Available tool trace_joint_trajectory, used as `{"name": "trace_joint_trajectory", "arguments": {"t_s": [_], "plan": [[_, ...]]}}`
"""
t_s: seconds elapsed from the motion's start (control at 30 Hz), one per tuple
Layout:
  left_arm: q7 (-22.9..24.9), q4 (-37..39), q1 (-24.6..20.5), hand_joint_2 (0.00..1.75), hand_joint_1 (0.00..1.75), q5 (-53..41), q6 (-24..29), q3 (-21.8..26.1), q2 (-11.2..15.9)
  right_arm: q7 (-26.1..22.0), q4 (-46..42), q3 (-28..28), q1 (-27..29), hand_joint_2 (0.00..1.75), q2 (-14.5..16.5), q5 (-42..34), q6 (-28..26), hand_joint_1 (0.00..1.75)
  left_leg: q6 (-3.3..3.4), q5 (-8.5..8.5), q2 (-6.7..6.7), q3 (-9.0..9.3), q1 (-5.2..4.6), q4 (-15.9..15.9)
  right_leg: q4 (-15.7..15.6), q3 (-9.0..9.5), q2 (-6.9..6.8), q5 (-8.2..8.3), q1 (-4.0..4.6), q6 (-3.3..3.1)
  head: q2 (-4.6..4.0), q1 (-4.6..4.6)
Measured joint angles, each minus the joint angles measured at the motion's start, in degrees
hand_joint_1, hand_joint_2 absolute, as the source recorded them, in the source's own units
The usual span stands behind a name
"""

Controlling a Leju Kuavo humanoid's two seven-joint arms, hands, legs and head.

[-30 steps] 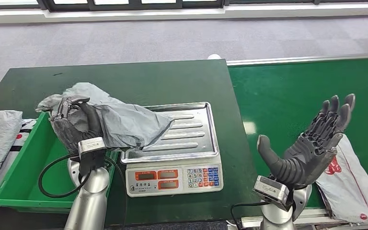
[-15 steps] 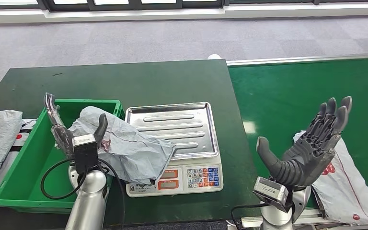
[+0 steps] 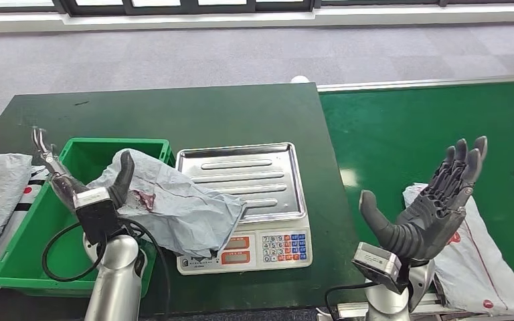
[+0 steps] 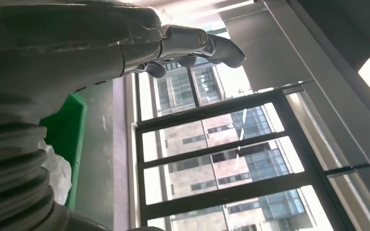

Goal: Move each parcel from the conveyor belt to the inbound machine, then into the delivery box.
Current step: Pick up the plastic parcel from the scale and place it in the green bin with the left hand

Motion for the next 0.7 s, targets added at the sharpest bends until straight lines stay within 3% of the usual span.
{"name": "trace_joint_trajectory", "arguments": {"t_s": [0.17,0.27,0.43,0.7], "plan": [[0.02,0.41,0.60,1.75,0.00,10.63,-19.62,-6.65,0.75,1.31,0.43,-0.33,-0.01,1.75,0.00,1.32,0.00,0.00,0.01,0.01,0.02,-0.01,-0.02,0.00,0.00,0.02,-0.01,0.03,-0.01,0.02,0.00,0.00],[0.00,-0.59,1.88,1.75,0.00,14.25,-25.68,-9.64,1.35,2.16,0.60,-0.56,0.01,1.75,0.00,2.09,0.00,0.00,0.02,0.00,0.06,-0.01,-0.03,0.00,0.00,0.00,0.04,0.03,-0.02,0.02,0.00,0.00],[0.03,0.48,2.88,1.75,0.00,13.60,-27.62,-10.84,1.99,3.67,0.74,-0.80,0.02,1.75,0.00,3.46,0.00,0.00,0.02,-0.01,0.02,-0.01,-0.02,0.00,0.00,-0.01,0.02,0.01,0.00,0.02,0.00,-0.01],[0.04,4.23,2.92,1.75,0.00,8.87,-23.43,-10.84,2.10,4.99,0.72,-1.01,0.05,1.75,0.00,4.52,0.00,0.00,0.01,0.00,0.03,-0.01,-0.02,-0.01,0.00,0.00,0.02,0.01,0.00,0.02,0.00,-0.01]]}}
